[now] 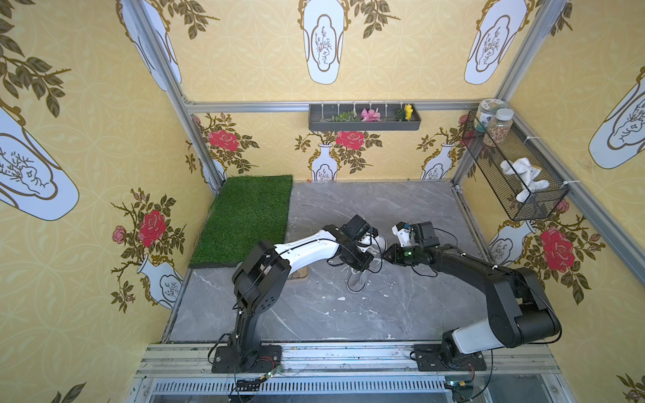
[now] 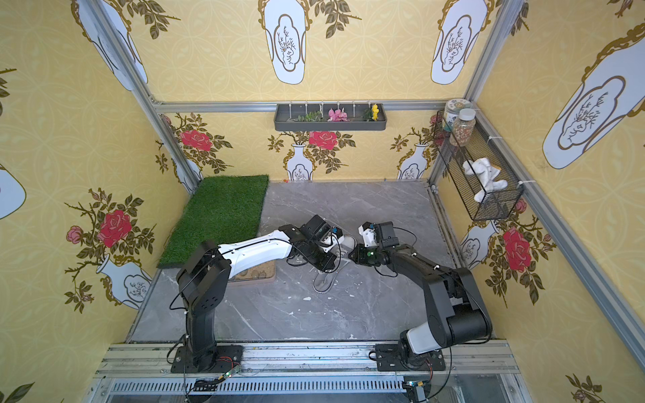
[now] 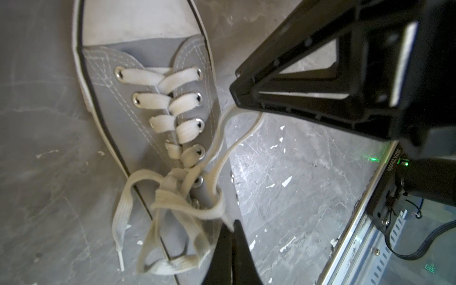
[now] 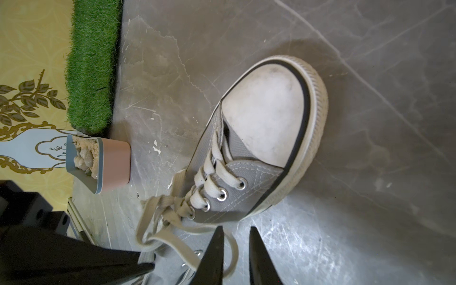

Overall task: Tie the shoes
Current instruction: Tie the shoelace on the shoe.

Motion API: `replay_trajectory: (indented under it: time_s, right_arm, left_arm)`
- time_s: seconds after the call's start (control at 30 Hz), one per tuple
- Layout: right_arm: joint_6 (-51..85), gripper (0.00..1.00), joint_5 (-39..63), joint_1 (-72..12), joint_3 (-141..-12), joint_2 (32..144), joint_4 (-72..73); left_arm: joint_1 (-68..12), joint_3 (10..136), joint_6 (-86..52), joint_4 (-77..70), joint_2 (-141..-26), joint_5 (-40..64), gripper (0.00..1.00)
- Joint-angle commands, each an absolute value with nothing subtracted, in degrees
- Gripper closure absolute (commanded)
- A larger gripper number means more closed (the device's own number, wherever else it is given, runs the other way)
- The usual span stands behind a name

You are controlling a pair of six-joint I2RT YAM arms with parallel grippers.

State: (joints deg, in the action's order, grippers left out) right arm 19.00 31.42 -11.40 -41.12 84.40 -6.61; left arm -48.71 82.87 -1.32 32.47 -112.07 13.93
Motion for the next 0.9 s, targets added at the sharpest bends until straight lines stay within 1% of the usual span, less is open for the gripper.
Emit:
replay_trajectory:
  time_s: [0.0, 0.33, 0.63, 0.87]
  right_arm:
    - [17.84, 0.75, 33.54, -11.0, -41.63, 83.45, -6.86]
    - [18.99, 0.71, 38.0, -11.66, -43.11, 84.79, -6.94]
    - [19.78, 0.7, 37.25, -11.87, -43.84, 85.15, -6.39]
    - [22.7, 0.69, 36.02, -12.08, -45.17, 87.67, -4.23]
  left_arm:
    - [-48.57, 82.93, 0.5, 35.62, -111.53, 14.86, 1.0]
    - [-47.64, 81.5, 2.02, 37.63, -110.01, 15.28, 1.0]
    - [-45.88, 78.15, 2.54, 37.34, -107.36, 15.29, 1.0]
    - [-45.81, 77.96, 2.96, 37.3, -107.93, 16.51, 1.0]
